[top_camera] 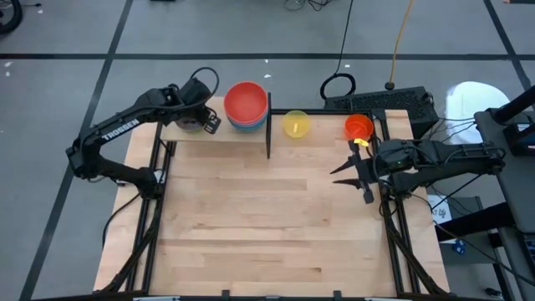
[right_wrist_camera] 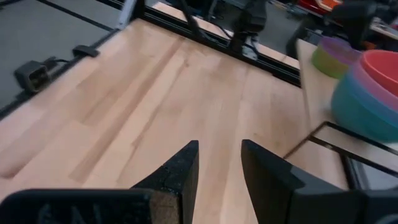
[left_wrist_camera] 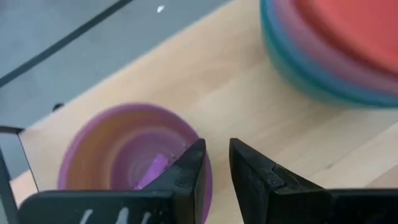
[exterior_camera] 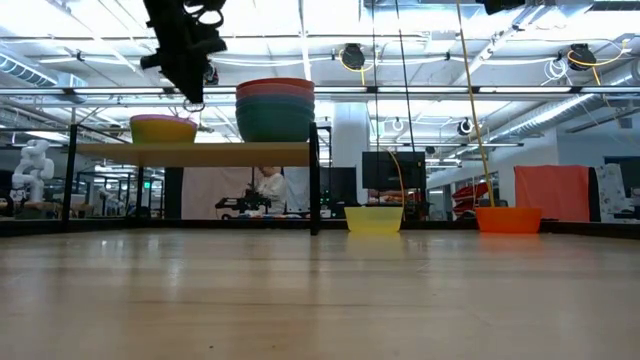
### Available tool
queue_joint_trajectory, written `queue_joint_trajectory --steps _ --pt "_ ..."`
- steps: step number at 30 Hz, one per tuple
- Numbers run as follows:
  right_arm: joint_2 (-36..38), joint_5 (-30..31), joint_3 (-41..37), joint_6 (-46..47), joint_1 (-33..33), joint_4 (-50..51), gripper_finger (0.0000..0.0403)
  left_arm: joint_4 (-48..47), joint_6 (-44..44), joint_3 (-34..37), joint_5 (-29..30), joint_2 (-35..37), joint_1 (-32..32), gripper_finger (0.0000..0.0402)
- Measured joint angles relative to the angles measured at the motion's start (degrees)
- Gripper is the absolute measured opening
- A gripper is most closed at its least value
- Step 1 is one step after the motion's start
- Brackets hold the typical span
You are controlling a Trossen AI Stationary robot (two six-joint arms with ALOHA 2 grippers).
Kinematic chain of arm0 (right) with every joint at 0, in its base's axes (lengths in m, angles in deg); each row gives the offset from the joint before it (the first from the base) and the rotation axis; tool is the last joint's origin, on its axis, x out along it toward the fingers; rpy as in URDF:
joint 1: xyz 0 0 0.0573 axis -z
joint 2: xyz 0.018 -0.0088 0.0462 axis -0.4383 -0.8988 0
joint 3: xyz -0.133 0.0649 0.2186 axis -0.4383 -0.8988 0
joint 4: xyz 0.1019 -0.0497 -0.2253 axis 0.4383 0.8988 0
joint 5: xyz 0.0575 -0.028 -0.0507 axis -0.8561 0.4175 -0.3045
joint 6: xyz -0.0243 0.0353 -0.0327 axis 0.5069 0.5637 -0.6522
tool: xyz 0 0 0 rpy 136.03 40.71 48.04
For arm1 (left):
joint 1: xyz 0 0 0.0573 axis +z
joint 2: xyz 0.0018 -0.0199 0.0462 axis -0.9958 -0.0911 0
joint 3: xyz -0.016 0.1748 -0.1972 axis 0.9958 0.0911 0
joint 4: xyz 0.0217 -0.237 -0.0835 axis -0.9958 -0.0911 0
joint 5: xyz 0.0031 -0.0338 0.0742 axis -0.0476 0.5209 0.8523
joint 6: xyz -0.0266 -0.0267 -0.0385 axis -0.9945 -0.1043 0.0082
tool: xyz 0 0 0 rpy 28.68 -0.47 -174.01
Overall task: Place and stack bowls onto a shelf
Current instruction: Move the orange bowl to the center
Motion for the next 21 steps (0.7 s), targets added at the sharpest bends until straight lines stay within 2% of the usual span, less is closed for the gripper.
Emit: queue_joint_trajectory --steps 6,13,21 --pt "0.0 10.7 0.0 5.5 0.2 0.3 0.0116 -0.2 0.0 -6.9 0.1 0.0 -2.1 0.0078" --pt "-0.2 24.0 0.0 23.2 3.0 8.1 0.0116 -0.1 0.1 -17.0 0.1 0.0 -8.2 0.0078" --pt "-2.8 25.1 0.0 35.2 11.6 18.8 0.0116 0.2 0.1 -25.2 0.0 0.1 -16.2 0.0078"
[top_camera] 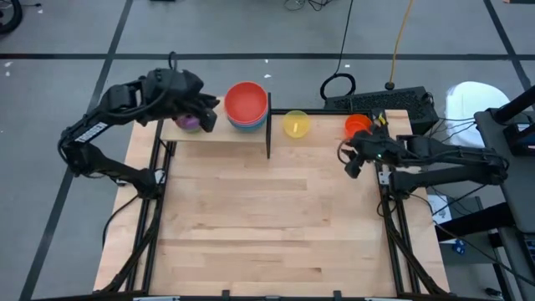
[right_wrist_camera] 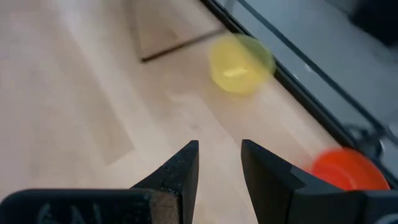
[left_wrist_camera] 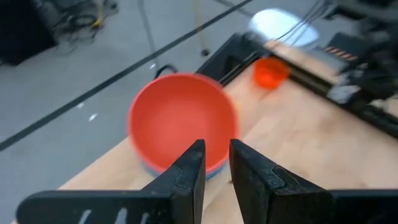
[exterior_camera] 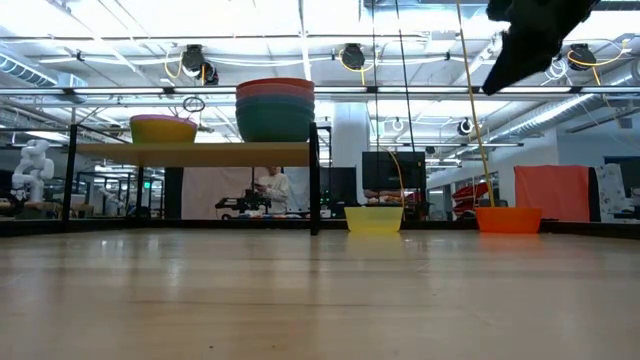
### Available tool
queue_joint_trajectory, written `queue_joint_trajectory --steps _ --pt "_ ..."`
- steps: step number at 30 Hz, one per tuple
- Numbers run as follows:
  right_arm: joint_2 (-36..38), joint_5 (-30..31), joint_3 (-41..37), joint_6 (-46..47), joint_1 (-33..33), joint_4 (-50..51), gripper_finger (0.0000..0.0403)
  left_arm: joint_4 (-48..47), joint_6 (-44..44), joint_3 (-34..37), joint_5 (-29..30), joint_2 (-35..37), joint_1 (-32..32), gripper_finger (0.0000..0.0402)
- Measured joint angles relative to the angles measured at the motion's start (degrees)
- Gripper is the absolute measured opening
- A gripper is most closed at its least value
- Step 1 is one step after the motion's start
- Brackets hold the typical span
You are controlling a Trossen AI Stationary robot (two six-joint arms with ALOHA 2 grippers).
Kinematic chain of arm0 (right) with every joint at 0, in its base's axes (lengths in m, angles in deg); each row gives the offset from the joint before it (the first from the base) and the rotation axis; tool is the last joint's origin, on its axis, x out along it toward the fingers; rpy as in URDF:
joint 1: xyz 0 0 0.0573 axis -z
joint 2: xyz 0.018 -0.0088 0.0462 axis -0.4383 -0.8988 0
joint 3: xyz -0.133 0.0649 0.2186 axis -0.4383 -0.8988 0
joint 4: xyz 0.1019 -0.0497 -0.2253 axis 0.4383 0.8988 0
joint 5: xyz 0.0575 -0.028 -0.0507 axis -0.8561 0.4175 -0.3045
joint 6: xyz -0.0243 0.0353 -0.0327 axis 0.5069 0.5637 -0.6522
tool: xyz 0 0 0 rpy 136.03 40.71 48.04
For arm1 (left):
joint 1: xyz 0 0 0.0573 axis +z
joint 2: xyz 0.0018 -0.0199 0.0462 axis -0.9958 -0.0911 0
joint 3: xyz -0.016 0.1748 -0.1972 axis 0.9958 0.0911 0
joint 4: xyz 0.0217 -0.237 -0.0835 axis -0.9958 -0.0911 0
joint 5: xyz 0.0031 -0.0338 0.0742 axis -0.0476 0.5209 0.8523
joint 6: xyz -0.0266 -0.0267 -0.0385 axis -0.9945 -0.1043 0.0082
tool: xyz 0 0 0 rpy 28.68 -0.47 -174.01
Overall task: Place and stack bowls onto a shelf
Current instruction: Move the orange bowl to the center
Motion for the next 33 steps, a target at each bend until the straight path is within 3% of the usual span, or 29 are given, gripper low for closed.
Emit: queue_joint_trajectory --steps 7,14,23,33 --pt "-4.7 -0.5 0.0 2.3 10.9 1.6 0.0116 0.1 2.7 -3.1 0.0 0.8 -5.4 0.0079" --pt "-11.3 -9.5 0.0 3.3 24.0 0.9 0.0116 0.0 2.8 -3.1 0.0 1.1 -8.6 0.0079" --pt "-20.9 -9.5 0.0 3.0 37.8 -0.3 0.0116 0.0 2.0 -3.1 0.0 1.1 -10.8 0.0079" --pt "-29.3 -9.5 0.0 0.5 47.3 -10.7 0.0116 0.0 0.9 -3.1 0.0 1.1 -13.4 0.0079"
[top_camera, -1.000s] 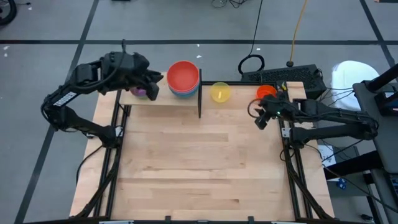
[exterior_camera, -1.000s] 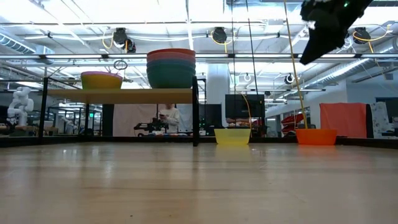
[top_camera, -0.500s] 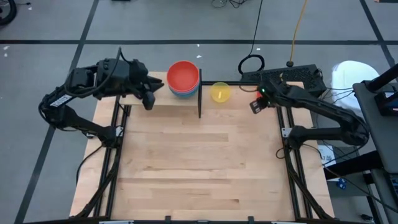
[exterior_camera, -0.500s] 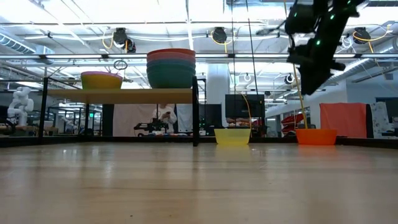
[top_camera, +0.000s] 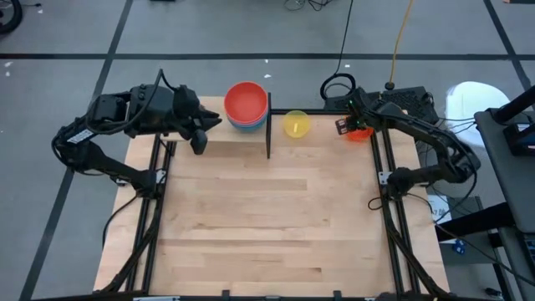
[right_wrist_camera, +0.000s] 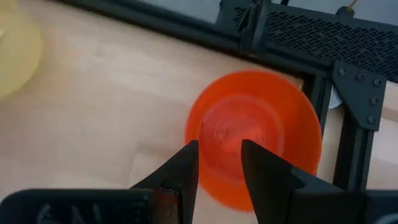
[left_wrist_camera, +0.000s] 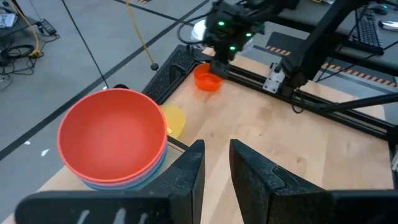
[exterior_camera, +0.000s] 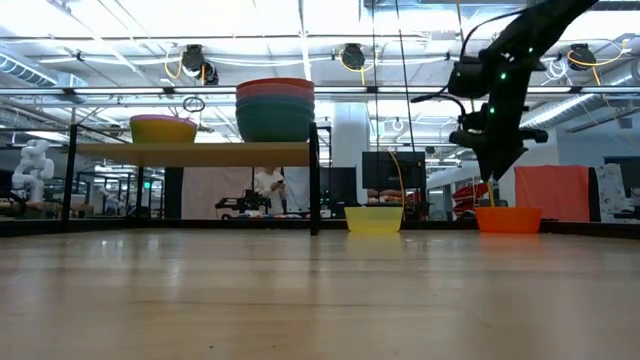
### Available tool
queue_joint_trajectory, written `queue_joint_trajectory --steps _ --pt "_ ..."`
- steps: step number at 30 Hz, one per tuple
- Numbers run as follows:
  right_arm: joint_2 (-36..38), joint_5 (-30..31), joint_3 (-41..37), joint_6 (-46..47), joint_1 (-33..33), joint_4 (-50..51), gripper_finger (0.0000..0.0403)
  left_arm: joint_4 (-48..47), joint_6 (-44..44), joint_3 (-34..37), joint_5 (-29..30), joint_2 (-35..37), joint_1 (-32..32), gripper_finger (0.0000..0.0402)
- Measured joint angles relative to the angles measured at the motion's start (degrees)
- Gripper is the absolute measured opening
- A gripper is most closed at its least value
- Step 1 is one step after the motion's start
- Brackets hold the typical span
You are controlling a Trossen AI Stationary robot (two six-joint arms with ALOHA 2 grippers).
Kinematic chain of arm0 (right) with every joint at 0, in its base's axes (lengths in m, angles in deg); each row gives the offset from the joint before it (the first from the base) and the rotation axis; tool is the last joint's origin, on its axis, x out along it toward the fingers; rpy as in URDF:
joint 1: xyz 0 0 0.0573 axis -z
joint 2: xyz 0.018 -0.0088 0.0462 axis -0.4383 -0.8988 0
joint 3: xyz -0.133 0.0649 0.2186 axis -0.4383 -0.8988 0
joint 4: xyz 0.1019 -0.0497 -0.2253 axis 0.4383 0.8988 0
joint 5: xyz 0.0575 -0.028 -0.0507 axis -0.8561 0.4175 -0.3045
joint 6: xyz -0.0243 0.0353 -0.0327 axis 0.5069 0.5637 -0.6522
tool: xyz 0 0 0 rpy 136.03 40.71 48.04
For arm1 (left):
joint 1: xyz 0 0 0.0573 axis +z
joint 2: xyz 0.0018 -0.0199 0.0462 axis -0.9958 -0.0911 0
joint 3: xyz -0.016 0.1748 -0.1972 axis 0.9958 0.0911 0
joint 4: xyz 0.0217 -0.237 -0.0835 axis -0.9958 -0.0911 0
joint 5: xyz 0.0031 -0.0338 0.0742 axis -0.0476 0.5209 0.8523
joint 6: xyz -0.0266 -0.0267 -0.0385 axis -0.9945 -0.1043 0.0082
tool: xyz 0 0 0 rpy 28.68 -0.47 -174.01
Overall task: Place and stack bowls onto a shelf
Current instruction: Move the orange bowl to the center
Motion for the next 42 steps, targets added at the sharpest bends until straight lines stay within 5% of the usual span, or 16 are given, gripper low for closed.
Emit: queue_joint_trajectory --steps 14,26,42 --pt "-5.9 0.0 0.0 -1.3 4.7 -4.2 0.0005 0.0 -1.5 0.0 0.0 0.0 -2.5 0.0079" --pt "-10.2 -0.6 0.0 -1.2 5.4 -5.2 0.0001 0.0 -1.8 0.0 0.0 0.0 -3.1 0.0079" --pt "-17.5 -11.6 -0.2 -1.8 5.7 -5.3 0.0000 0.0 -3.0 0.0 0.0 0.0 -3.1 0.0079"
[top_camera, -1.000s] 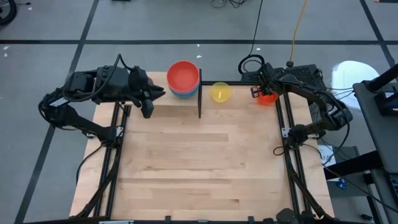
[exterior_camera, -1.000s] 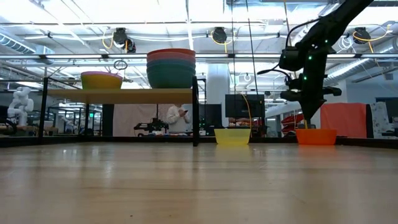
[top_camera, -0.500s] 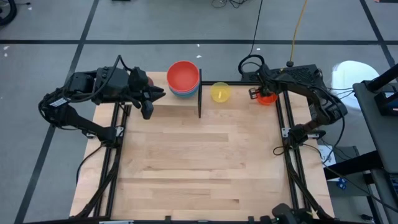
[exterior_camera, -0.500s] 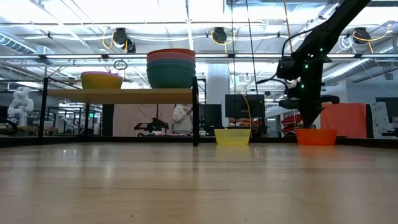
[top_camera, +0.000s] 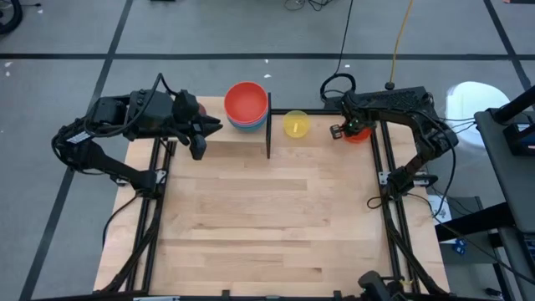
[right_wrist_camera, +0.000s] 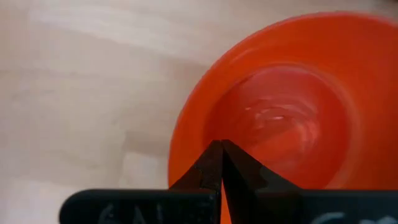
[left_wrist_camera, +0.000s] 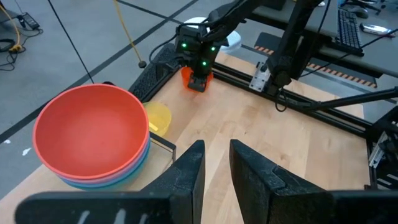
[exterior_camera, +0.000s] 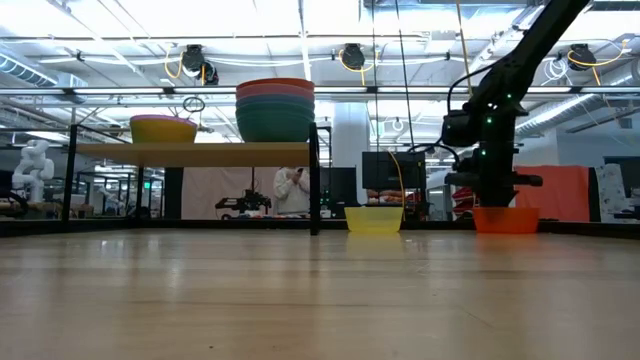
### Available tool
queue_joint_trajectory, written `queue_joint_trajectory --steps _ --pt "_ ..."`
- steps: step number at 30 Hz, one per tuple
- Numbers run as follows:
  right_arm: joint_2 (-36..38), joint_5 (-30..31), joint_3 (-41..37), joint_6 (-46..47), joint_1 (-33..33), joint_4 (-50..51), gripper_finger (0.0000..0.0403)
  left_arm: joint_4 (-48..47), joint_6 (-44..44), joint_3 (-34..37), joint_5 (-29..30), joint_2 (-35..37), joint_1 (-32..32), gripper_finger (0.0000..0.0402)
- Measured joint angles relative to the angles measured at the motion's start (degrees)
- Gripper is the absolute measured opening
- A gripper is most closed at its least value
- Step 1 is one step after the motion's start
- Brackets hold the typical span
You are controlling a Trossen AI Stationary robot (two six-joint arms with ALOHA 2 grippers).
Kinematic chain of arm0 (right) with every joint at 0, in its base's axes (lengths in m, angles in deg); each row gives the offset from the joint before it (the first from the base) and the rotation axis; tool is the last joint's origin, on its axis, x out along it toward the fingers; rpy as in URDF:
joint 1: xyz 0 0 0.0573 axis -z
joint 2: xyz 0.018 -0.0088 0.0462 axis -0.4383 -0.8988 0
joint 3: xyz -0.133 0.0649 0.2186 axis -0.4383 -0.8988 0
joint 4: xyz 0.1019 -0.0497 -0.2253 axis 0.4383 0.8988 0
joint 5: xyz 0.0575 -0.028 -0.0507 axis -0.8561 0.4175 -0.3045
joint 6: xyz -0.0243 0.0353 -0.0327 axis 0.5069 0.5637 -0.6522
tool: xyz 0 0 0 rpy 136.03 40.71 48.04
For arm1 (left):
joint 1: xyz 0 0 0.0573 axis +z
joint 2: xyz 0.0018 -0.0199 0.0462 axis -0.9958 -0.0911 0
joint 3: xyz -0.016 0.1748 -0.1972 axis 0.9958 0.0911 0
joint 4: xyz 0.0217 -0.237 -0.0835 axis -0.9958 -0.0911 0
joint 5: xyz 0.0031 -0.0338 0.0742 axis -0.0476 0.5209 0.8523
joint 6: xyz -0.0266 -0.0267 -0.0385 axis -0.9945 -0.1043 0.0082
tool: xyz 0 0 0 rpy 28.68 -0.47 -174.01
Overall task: Place and stack bowls onto a shelf
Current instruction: Move the orange bowl to the center
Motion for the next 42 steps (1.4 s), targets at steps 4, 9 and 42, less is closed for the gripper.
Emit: queue_joint_trajectory --steps 4,9,42 --pt "0.3 -4.4 -1.5 -1.1 -1.0 0.0 0.0000 0.0 0.0 0.0 0.0 0.0 0.0 0.0079" --pt "0.8 -7.5 -4.0 -2.9 -4.8 -0.2 0.0000 0.0 0.4 0.0 -0.1 0.0 0.0 0.0079" --pt "0.4 -14.1 -5.7 0.8 -53.0 -26.0 0.0000 -0.2 2.3 0.0 -0.2 0.0 0.0 0.0079"
